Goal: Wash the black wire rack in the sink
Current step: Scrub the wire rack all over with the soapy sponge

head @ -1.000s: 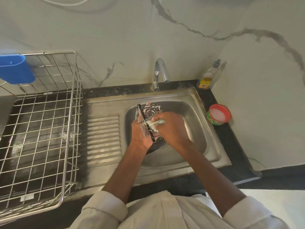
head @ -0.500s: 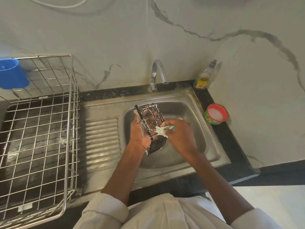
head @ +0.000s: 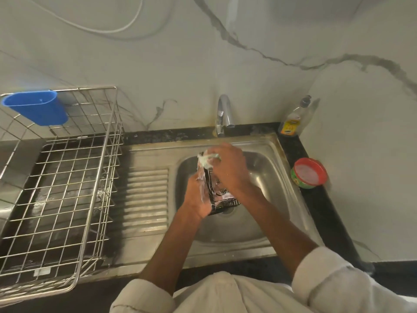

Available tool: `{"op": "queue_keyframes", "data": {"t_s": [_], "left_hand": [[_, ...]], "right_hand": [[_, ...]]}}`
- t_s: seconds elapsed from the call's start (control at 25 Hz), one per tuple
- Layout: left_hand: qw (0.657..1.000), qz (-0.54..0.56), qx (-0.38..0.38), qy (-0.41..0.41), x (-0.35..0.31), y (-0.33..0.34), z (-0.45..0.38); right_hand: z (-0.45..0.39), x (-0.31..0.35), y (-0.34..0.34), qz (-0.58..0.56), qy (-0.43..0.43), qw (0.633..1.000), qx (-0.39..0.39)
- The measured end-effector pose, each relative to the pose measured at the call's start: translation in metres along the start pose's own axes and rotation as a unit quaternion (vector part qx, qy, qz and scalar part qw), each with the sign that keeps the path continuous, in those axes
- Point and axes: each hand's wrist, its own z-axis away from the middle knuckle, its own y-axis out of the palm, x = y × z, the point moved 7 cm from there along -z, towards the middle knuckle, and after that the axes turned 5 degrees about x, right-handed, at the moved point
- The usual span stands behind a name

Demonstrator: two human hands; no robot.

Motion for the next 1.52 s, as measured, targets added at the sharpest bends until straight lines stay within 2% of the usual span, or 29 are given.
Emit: {"op": "queue_keyframes", "data": {"t_s": [0.08, 0.12, 0.2, 0.28, 0.36, 0.44, 0.52, 0.56, 0.64, 0.72, 0.76, 0.84, 0.88, 0.96, 1.08, 1.16, 1.24, 1.28, 1.4, 1.52], "left_hand": [[0.999, 0.035, 0.010, 0.014, -0.007, -0.002, -0.002], [0.999, 0.046, 0.004, 0.020, -0.008, -0.004, -0.002], [0.998, 0.037, -0.035, 0.030, -0.008, -0.015, -0.008], [0.997, 0.039, -0.059, 0.042, -0.009, -0.025, -0.014], [0.997, 0.036, -0.018, 0.060, -0.012, -0.023, -0.017], [0.996, -0.034, 0.030, 0.071, -0.012, -0.012, -0.010], [0.980, -0.179, 0.059, 0.067, -0.005, 0.006, 0.001], [0.970, -0.226, 0.066, 0.060, 0.000, 0.013, 0.005], [0.972, -0.223, 0.061, 0.043, 0.008, 0.017, 0.009], [0.986, -0.156, 0.054, 0.029, 0.010, 0.013, 0.010], [0.992, -0.108, 0.055, 0.017, 0.011, 0.007, 0.007], [0.998, -0.028, 0.062, -0.016, 0.016, 0.004, 0.004], [0.998, -0.013, 0.060, -0.026, 0.018, 0.005, 0.004], [0.998, -0.003, 0.061, -0.033, 0.022, 0.011, 0.001], [0.996, 0.030, 0.077, -0.034, 0.026, 0.019, -0.002], [0.997, 0.024, 0.068, -0.026, 0.027, 0.014, -0.003], [0.995, -0.016, 0.091, -0.024, 0.033, 0.015, -0.007], [0.994, -0.027, 0.102, -0.022, 0.035, 0.018, -0.007], [0.995, -0.014, 0.095, -0.023, 0.035, 0.022, -0.008], [0.994, -0.013, 0.103, -0.016, 0.032, 0.021, -0.010]], "right_hand": [[0.024, -0.010, 0.015, 0.000, -0.018, 0.997, 0.081], [0.032, -0.020, 0.015, -0.007, -0.014, 0.997, 0.077], [0.038, -0.047, 0.009, -0.035, 0.030, 0.999, 0.012], [0.040, -0.073, 0.009, -0.146, 0.119, 0.982, -0.001], [0.044, -0.085, 0.022, -0.309, 0.204, 0.929, 0.021], [0.042, -0.091, 0.024, -0.368, 0.229, 0.901, -0.017], [0.035, -0.095, 0.015, -0.377, 0.237, 0.893, -0.062], [0.031, -0.094, 0.009, -0.374, 0.236, 0.894, -0.074], [0.028, -0.087, -0.004, -0.309, 0.195, 0.928, -0.078], [0.033, -0.071, -0.014, -0.172, 0.113, 0.975, -0.080], [0.038, -0.063, -0.019, -0.109, 0.069, 0.988, -0.086], [0.044, -0.054, -0.026, 0.014, 0.003, 0.994, -0.104], [0.046, -0.055, -0.030, 0.054, -0.002, 0.991, -0.123], [0.049, -0.056, -0.032, 0.047, -0.007, 0.986, -0.159], [0.058, -0.041, -0.009, -0.009, -0.106, 0.990, -0.095], [0.055, -0.049, -0.015, -0.035, -0.063, 0.994, -0.087], [0.050, -0.065, -0.033, -0.025, 0.031, 0.989, -0.141], [0.050, -0.065, -0.036, -0.009, 0.041, 0.988, -0.147], [0.052, -0.040, -0.019, -0.049, -0.035, 0.994, -0.088], [0.044, -0.055, -0.028, -0.007, 0.003, 0.995, -0.096]]}}
